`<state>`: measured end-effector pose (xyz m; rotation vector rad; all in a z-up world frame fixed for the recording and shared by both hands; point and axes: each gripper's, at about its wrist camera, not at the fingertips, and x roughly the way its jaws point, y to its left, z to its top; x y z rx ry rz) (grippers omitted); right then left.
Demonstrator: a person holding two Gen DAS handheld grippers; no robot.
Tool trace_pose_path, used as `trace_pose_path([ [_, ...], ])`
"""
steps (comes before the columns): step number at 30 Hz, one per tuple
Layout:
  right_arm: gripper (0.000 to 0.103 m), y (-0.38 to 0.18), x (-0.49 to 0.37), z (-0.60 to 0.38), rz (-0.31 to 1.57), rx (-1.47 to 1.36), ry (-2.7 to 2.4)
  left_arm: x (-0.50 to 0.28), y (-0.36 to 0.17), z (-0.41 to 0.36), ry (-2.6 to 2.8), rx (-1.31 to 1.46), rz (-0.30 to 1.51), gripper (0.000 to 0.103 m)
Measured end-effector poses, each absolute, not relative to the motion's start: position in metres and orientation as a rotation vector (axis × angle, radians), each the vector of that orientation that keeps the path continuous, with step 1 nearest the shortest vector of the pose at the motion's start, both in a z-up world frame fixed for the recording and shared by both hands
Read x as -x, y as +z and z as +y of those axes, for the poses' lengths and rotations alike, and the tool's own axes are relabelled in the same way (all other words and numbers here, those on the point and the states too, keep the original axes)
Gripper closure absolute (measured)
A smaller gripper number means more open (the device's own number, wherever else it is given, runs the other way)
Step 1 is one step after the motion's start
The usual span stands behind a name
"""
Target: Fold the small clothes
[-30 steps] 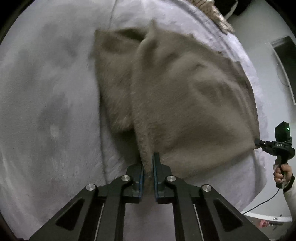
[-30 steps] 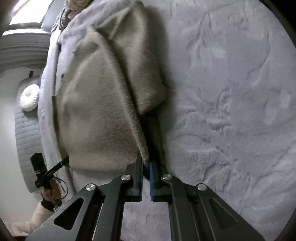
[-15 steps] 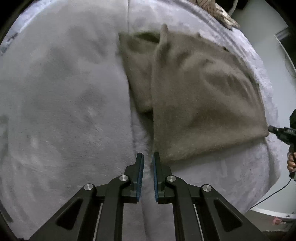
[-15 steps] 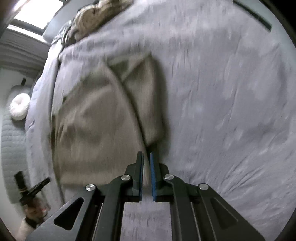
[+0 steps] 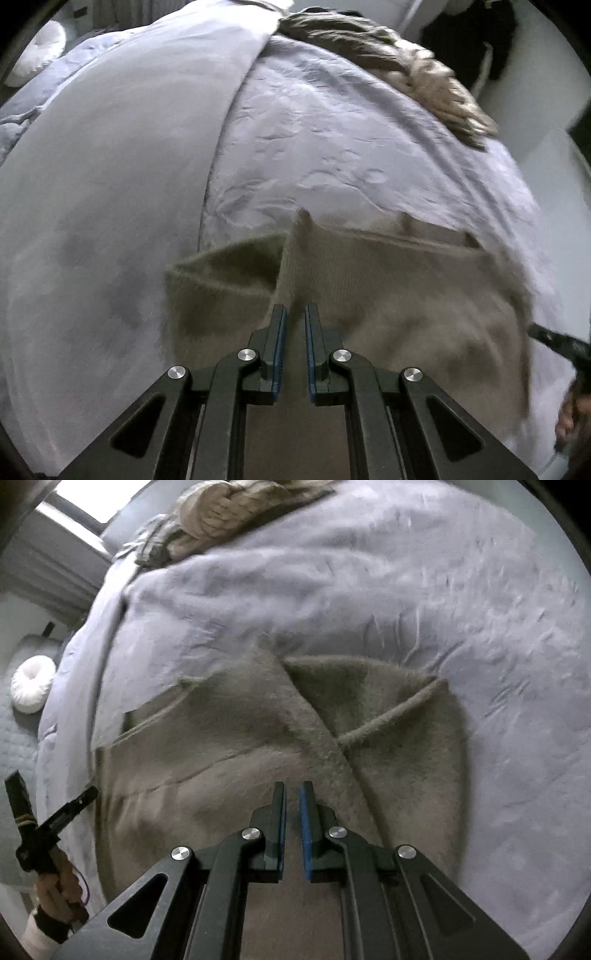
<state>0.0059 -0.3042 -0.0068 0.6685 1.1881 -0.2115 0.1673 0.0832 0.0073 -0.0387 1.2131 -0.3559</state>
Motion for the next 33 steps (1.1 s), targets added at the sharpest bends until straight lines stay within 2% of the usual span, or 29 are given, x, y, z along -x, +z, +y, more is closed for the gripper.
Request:
trace_pose_path([
  [4, 0.100, -0.025, 0.004, -0.319, 1.151, -0.788, -0.213, -0.181, -0.023, 0.087, -0.248, 0.036, 1.247, 0.093],
  [6, 0.100, -0.025, 0.009, -0.325, 1.145, -0.811, -0.220, -0.184, -0.031, 0.100, -0.240, 0.073, 1.269, 0.086],
  [7, 0.100, -0.023, 0.011, -0.327, 1.145, -0.813, -0.226, -0.185, -0.033, 0.106, -0.253, 0.109, 1.276, 0.086],
  [10, 0.096, -0.017, 0.014, -0.328, 1.145, -0.821, -0.238, -0.185, -0.030, 0.117, -0.265, 0.159, 1.294, 0.086],
  [22, 0.096, 0.010, 0.033, -0.278, 1.159, -0.780, -0.190, -0.138, -0.001, 0.109, -0.280, 0.051, 1.273, 0.086],
  [29, 0.096, 0.011, 0.041, -0.232, 1.213, -0.740, -0.125, -0.109, -0.002, 0.113, -0.203, -0.037, 1.332, 0.086],
  [30, 0.096, 0.010, 0.041, -0.228, 1.219, -0.740, -0.120, -0.105, -0.002, 0.113, -0.200, -0.039, 1.329, 0.082],
  [31, 0.096, 0.009, 0.043, -0.224, 1.226, -0.740, -0.116, -0.101, -0.002, 0.114, -0.195, -0.043, 1.327, 0.043],
  [32, 0.094, 0.008, 0.044, -0.219, 1.233, -0.741, -0.111, -0.098, -0.001, 0.115, -0.180, -0.051, 1.325, 0.015],
  [33, 0.089, 0.007, 0.046, -0.216, 1.238, -0.743, -0.108, -0.094, 0.001, 0.115, -0.158, -0.061, 1.316, 0.002],
])
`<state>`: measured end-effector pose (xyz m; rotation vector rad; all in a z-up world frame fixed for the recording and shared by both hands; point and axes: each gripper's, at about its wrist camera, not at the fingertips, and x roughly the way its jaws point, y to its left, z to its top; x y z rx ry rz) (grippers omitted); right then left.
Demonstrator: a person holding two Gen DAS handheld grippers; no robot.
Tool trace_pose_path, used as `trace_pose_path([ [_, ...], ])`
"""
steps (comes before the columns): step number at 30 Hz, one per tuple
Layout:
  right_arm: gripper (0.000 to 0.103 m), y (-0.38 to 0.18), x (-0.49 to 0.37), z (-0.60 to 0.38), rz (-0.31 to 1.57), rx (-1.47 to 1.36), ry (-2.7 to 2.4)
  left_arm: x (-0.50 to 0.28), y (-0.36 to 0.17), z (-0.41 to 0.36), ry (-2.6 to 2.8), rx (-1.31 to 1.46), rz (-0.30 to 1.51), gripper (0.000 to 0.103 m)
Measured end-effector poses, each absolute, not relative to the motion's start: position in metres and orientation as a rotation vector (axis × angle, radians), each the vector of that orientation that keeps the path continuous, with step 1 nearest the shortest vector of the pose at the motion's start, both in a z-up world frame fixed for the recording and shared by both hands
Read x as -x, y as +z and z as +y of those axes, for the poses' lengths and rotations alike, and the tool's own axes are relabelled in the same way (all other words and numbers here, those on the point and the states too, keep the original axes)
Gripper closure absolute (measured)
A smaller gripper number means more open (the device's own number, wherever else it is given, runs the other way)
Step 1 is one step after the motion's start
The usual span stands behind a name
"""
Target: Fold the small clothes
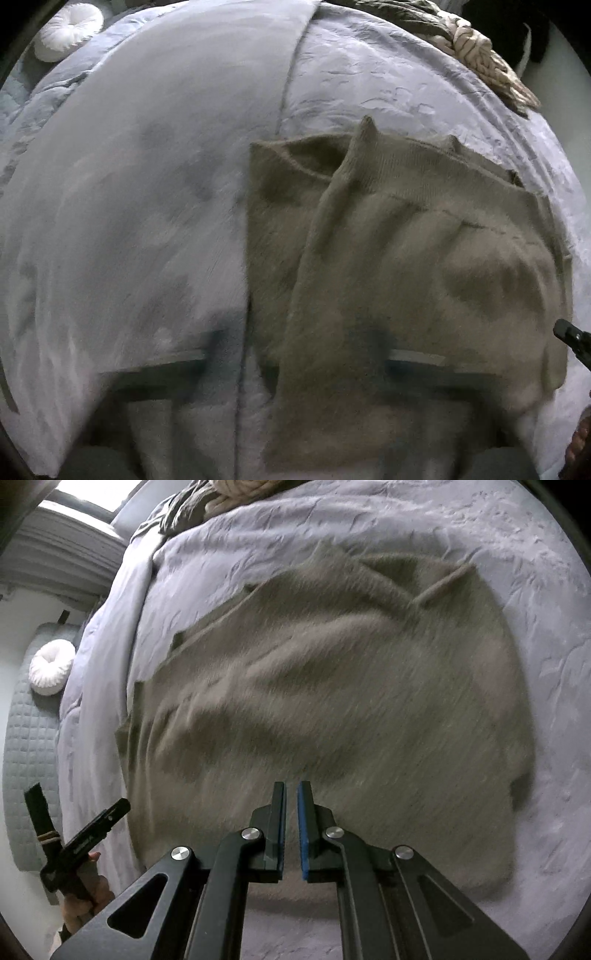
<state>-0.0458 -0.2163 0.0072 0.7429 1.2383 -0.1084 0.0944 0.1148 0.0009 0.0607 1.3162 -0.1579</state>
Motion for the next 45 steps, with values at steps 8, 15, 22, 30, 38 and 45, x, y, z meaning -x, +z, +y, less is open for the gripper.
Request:
trace_pose_path([
  [8, 0.023, 0.010, 0.056, -0.187, 1.248, -0.721, -0.100, -0.065, 0.008, 0.116, -0.169, -0.071, 1.309, 0.001],
  [15, 0.011, 0.011, 0.064, -0.151, 1.234, -0.689, -0.007, -0.068, 0.005, 0.131, -0.148, -0.016, 1.348, 0.001],
  [22, 0.010, 0.001, 0.067, -0.124, 1.251, -0.729, 0.050, -0.064, 0.003, 0.135, -0.149, -0.044, 1.363, 0.001],
  [30, 0.000, -0.014, 0.064, -0.106, 1.286, -0.848, 0.106, -0.047, 0.004, 0.156, -0.150, -0.047, 1.374, 0.001],
  [38, 0.000, -0.036, 0.056, -0.090, 1.317, -1.009, 0.139, -0.043, 0.003, 0.164, -0.155, -0.054, 1.379, 0.001],
  [45, 0.000, -0.046, 0.056, -0.082, 1.301, -1.110, 0.152, -0.040, -0.002, 0.177, -0.172, -0.055, 1.395, 0.001],
])
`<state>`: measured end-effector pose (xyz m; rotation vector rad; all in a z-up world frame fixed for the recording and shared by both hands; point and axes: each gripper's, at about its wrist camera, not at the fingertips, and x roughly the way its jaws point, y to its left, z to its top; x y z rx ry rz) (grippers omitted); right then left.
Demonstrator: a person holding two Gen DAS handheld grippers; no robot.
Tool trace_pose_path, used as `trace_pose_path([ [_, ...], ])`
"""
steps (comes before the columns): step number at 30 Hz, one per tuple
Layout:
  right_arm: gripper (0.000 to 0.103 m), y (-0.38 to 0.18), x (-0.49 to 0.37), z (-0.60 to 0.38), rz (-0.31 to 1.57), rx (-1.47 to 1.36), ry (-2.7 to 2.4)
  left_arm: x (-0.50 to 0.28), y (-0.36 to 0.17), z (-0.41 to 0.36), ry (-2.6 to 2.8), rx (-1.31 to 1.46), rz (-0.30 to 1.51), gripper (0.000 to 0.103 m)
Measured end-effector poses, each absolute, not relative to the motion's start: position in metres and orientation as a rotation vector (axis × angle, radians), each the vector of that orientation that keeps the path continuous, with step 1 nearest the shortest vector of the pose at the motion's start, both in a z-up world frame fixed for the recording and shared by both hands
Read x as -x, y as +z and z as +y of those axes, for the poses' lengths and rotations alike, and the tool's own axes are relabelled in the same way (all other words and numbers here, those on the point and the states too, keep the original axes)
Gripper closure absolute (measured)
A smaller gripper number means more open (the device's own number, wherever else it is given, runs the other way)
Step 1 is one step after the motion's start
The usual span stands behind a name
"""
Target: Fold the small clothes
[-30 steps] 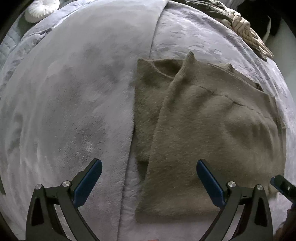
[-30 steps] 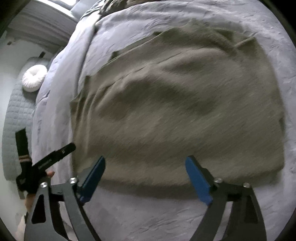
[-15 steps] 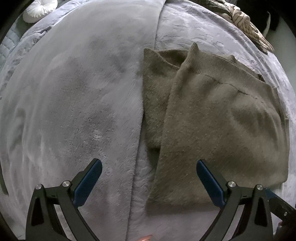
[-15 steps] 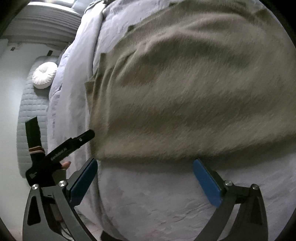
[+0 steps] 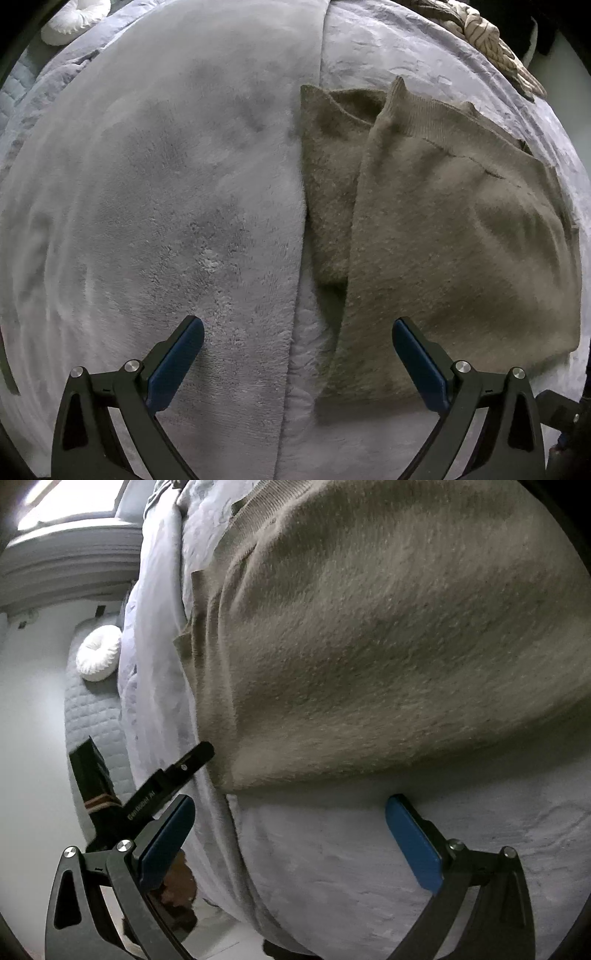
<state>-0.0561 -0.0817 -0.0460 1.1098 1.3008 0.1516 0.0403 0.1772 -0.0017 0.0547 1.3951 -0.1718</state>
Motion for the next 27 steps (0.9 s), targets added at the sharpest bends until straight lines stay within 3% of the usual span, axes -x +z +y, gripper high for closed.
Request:
trace_pose_path([
  [13, 0.000, -0.065, 0.043, -0.067, 1.226, -1.332, 0.200, -0.053, -0.007, 0.197, -0.212, -0.003, 1.402, 0.001],
  [25, 0.000, -0.080, 0.017, -0.050, 1.077, -1.549, 0.244, -0.067, -0.009, 0.244, -0.304, 0.271, 1.394, 0.001],
  [27, 0.004, -0.083, 0.015, -0.048, 1.055, -1.592, 0.232, -0.066, -0.007, 0.246, -0.330, 0.304, 1.394, 0.001],
])
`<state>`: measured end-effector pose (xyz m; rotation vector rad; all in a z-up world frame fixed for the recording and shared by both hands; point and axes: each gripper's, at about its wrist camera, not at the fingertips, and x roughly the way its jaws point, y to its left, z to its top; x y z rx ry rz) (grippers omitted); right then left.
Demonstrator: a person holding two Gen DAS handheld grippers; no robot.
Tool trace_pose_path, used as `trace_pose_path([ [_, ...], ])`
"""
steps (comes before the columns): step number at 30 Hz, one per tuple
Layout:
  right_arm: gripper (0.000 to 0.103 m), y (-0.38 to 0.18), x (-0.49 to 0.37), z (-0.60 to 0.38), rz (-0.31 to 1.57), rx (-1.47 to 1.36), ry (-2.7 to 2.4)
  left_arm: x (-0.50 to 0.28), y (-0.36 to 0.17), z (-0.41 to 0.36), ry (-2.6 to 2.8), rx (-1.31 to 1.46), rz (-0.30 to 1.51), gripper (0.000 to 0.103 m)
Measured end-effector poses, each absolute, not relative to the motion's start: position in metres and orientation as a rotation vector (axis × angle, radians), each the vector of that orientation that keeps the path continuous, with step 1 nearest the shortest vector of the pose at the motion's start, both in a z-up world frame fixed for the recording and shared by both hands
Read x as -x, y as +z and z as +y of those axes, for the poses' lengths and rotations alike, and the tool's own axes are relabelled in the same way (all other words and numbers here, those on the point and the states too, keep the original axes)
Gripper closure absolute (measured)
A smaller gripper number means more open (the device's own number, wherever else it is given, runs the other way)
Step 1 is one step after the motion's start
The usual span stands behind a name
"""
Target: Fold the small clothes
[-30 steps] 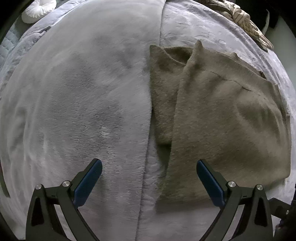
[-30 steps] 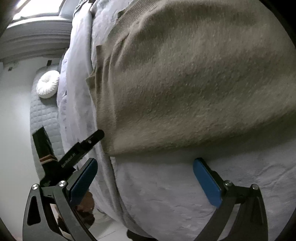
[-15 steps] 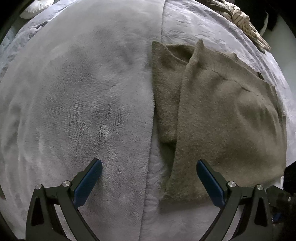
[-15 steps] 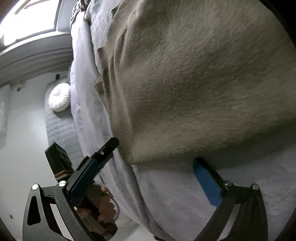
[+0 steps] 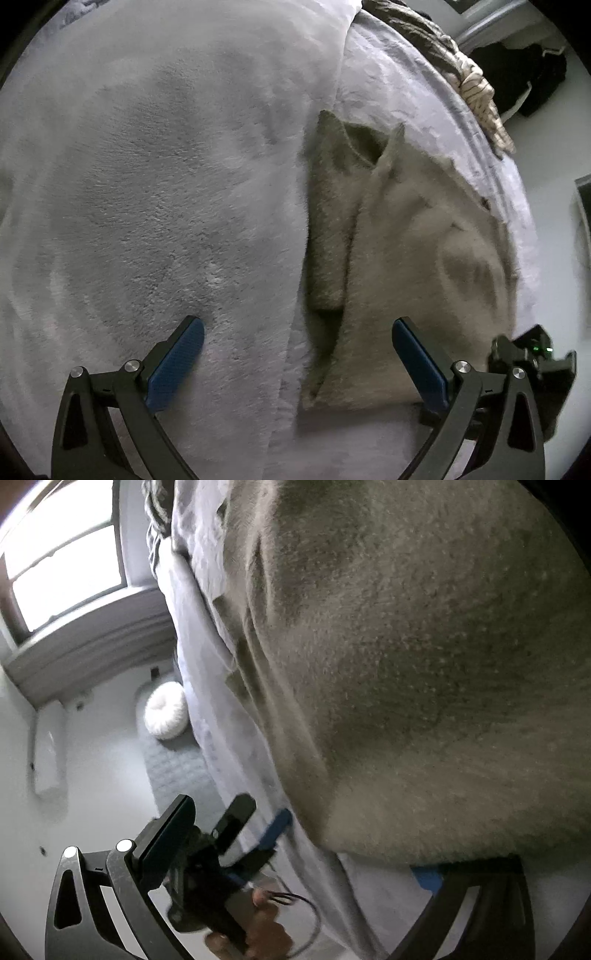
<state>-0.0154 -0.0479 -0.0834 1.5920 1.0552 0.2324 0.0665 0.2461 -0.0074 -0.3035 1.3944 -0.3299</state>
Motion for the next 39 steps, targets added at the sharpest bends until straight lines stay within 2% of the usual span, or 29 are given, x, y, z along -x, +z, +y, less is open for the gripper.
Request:
trace_pose_path([
  [1, 0.018, -0.085, 0.015, -0.048, 1.044, -1.618, 0.231, -0.068, -0.008, 0.248, -0.346, 0.325, 1.397, 0.001],
  [2, 0.049, -0.088, 0.016, -0.047, 1.042, -1.642, 0.225, -0.069, -0.008, 0.248, -0.362, 0.350, 1.402, 0.001],
  [3, 0.067, -0.091, 0.016, -0.047, 1.064, -1.647, 0.205, -0.070, -0.008, 0.249, -0.379, 0.379, 1.407, 0.001],
  [4, 0.092, -0.094, 0.015, -0.047, 1.079, -1.650, 0.201, -0.071, -0.010, 0.249, -0.397, 0.416, 1.415, 0.001],
  [10, 0.094, -0.060, 0.006, -0.057, 0.984, -1.551, 0.337, -0.077, -0.018, 0.234, -0.487, 0.532, 1.445, 0.001],
  [16, 0.094, -0.026, -0.005, -0.065, 0.970, -1.425, 0.410, -0.099, -0.020, 0.209, -0.630, 0.661, 1.458, 0.001],
  [21, 0.094, -0.031, -0.001, -0.058, 1.053, -1.364, 0.418, -0.124, -0.026, 0.177, -0.679, 0.675, 1.475, 0.001],
  [24, 0.090, -0.038, 0.009, -0.051, 1.194, -1.271, 0.428, -0.130, -0.023, 0.149, -0.667, 0.566, 1.478, 0.001],
  [26, 0.089, -0.035, 0.019, -0.052, 1.307, -1.140, 0.419, -0.129, -0.024, 0.137, -0.632, 0.477, 1.475, 0.006],
  [27, 0.089, -0.033, 0.022, -0.055, 1.331, -1.105, 0.414, -0.129, -0.026, 0.132, -0.614, 0.427, 1.478, 0.018],
  [28, 0.084, -0.030, 0.026, -0.061, 1.351, -1.065, 0.404, -0.128, -0.029, 0.127, -0.592, 0.372, 1.491, 0.028],
  [30, 0.062, -0.017, 0.032, -0.084, 1.342, -1.005, 0.353, -0.127, -0.033, 0.124, -0.561, 0.307, 1.494, 0.030],
  [31, 0.043, -0.011, 0.032, -0.097, 1.314, -0.985, 0.316, -0.127, -0.033, 0.123, -0.562, 0.302, 1.488, 0.030],
  [32, 0.041, -0.004, 0.030, -0.111, 1.276, -0.962, 0.270, -0.126, -0.033, 0.123, -0.562, 0.299, 1.482, 0.030],
  [33, 0.042, 0.001, 0.028, -0.119, 1.247, -0.941, 0.239, -0.126, -0.032, 0.122, -0.559, 0.294, 1.478, 0.030],
  [34, 0.053, 0.007, 0.022, -0.132, 1.208, -0.907, 0.189, -0.126, -0.031, 0.120, -0.554, 0.288, 1.475, 0.030],
  [35, 0.078, 0.008, 0.016, -0.140, 1.187, -0.892, 0.156, -0.126, -0.031, 0.120, -0.549, 0.281, 1.474, 0.030],
  [36, 0.089, 0.008, 0.010, -0.148, 1.173, -0.884, 0.132, -0.126, -0.031, 0.119, -0.542, 0.273, 1.470, 0.030],
  [37, 0.096, 0.003, 0.003, -0.158, 1.164, -0.874, 0.108, -0.126, -0.030, 0.116, -0.532, 0.260, 1.462, 0.036],
  [38, 0.096, 0.000, -0.005, -0.161, 1.162, -0.857, 0.076, -0.126, -0.030, 0.116, -0.525, 0.249, 1.455, 0.042],
  [39, 0.096, -0.004, -0.013, -0.166, 1.158, -0.843, 0.064, -0.126, -0.030, 0.114, -0.516, 0.234, 1.449, 0.055],
])
